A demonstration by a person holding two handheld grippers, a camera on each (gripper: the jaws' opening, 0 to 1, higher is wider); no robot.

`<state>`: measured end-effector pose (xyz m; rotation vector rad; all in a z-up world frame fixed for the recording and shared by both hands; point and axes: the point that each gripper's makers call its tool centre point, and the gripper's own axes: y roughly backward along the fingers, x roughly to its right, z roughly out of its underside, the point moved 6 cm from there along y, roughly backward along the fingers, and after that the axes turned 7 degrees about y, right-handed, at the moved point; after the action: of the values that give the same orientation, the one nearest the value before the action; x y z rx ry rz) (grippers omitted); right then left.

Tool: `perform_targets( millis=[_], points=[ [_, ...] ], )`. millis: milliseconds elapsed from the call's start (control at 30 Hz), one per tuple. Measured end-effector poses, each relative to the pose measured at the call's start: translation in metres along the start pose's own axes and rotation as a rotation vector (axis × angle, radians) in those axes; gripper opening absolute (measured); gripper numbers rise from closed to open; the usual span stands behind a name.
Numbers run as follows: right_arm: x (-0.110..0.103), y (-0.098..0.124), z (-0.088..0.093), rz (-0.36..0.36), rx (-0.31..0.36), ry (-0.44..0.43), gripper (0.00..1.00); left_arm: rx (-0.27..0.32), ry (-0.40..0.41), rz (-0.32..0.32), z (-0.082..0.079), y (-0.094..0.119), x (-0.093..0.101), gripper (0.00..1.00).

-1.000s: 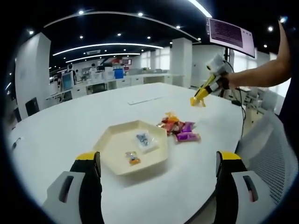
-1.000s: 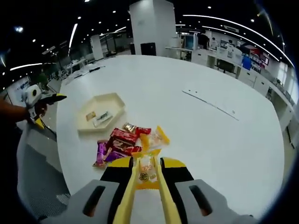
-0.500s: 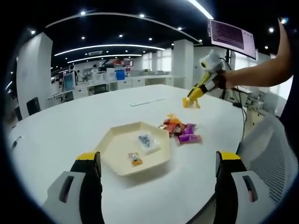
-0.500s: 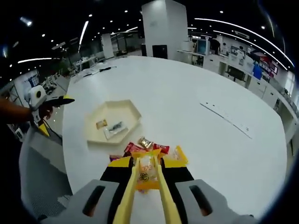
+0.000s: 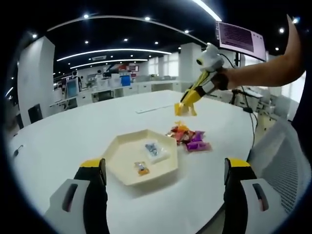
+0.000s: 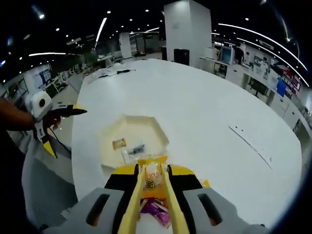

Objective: Place the target food into the container with the food tongs after gripping and lifting it, then release it inside without dropping or visibly crushing the food.

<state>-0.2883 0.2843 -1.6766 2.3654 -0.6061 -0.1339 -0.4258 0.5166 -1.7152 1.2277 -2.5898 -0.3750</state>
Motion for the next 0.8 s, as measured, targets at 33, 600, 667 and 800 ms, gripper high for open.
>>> perform_targets(
  millis=[33,600,667,800],
  points=[
    [-0.002,-0.003,-0.003,-0.004,0.0,0.004,0.22,0.0,-0.002,0.0,0.0,0.0,0.0,0.97],
    [-0.039,-0.045,-0.074,-0.102,0.037,0.098,0.22,-0.007,-0.012,-0.001,0.001,0.0,0.001,0.96],
    [-0.043,-0.049,-0.082,-0.11,0.041,0.106,0.22,-0.006,-0.009,0.001,0.001,0.0,0.001,0.96],
    [-0.049,-0.055,-0.091,-0.123,0.044,0.123,0.22,-0.006,-0.008,-0.003,0.001,0.0,0.0,0.95]
  ],
)
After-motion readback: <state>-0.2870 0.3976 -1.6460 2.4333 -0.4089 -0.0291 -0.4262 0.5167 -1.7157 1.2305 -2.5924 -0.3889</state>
